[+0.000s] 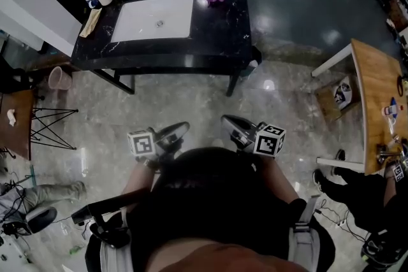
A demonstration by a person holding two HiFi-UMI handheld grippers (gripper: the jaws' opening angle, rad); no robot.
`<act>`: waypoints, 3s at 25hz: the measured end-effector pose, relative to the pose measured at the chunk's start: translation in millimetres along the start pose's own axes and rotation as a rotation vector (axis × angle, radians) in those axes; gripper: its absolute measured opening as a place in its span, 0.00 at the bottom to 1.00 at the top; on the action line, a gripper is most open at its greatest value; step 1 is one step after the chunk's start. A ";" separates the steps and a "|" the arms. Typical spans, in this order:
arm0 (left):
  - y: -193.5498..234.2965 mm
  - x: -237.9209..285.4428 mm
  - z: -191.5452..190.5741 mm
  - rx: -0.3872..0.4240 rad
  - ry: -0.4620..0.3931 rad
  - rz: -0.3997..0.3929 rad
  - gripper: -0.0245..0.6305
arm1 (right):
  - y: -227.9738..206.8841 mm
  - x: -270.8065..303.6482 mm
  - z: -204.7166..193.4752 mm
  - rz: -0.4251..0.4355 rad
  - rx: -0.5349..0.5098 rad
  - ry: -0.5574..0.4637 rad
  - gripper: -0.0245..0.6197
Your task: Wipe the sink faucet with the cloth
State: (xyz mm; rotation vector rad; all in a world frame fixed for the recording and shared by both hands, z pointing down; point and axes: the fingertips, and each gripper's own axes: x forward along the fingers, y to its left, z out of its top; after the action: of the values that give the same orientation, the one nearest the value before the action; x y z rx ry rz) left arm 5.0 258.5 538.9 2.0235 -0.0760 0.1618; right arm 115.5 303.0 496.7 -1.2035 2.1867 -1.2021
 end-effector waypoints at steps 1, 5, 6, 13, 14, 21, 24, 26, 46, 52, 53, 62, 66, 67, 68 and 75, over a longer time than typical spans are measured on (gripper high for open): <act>-0.5 4.5 1.0 0.004 -0.005 0.007 0.04 | -3.1 -3.5 5.1 0.004 0.005 -0.002 0.06; -4.5 20.5 14.7 0.017 -0.043 0.034 0.04 | -18.7 -8.9 26.4 0.023 -0.002 -0.009 0.10; -3.7 23.2 18.4 0.021 -0.051 0.045 0.04 | -22.3 -9.1 30.6 0.026 -0.006 -0.007 0.10; -0.2 43.9 53.8 0.091 -0.058 0.106 0.04 | -45.3 -14.9 52.5 0.024 0.029 -0.036 0.11; 1.2 48.3 63.7 0.118 -0.049 0.114 0.04 | -49.1 -15.6 56.3 0.020 0.034 -0.046 0.11; 13.0 99.9 165.6 0.445 0.067 0.166 0.15 | -77.2 -27.5 90.1 -0.081 0.053 -0.170 0.11; 27.3 135.9 225.2 0.670 0.141 0.206 0.18 | -92.4 -36.7 111.8 -0.167 0.059 -0.270 0.11; 42.5 162.4 266.5 0.835 0.204 0.249 0.21 | -100.2 -39.4 126.6 -0.228 0.061 -0.345 0.11; 244.6 401.1 464.8 2.034 0.991 0.337 0.41 | -135.7 -18.2 147.9 -0.664 0.219 -0.783 0.10; 266.0 414.7 458.2 2.037 1.184 0.273 0.35 | -135.0 -36.9 143.3 -0.731 0.230 -0.863 0.09; 267.7 413.5 454.5 2.024 1.207 0.264 0.30 | -134.8 -36.5 143.6 -0.730 0.232 -0.866 0.09; 245.7 384.4 460.9 1.919 1.057 0.385 0.16 | -148.1 -42.8 162.1 -0.663 0.213 -0.765 0.06; 199.5 340.1 461.2 1.880 0.903 0.435 0.16 | -166.4 -31.6 194.9 -0.519 0.201 -0.660 0.06; 186.8 326.5 458.1 1.869 0.873 0.443 0.16 | -167.4 -27.4 204.3 -0.488 0.179 -0.623 0.06; 176.1 310.8 456.5 1.851 0.847 0.458 0.16 | -168.5 -22.3 213.3 -0.458 0.156 -0.584 0.06; 134.5 176.8 486.6 1.679 0.659 0.745 0.16 | -191.4 23.9 231.8 -0.250 0.140 -0.353 0.06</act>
State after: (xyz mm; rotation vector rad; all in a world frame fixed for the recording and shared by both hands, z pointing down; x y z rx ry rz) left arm 202.4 -234.2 472.7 3.2875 -0.3595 1.8581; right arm 349.4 114.6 523.7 -1.5295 1.7076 -1.1122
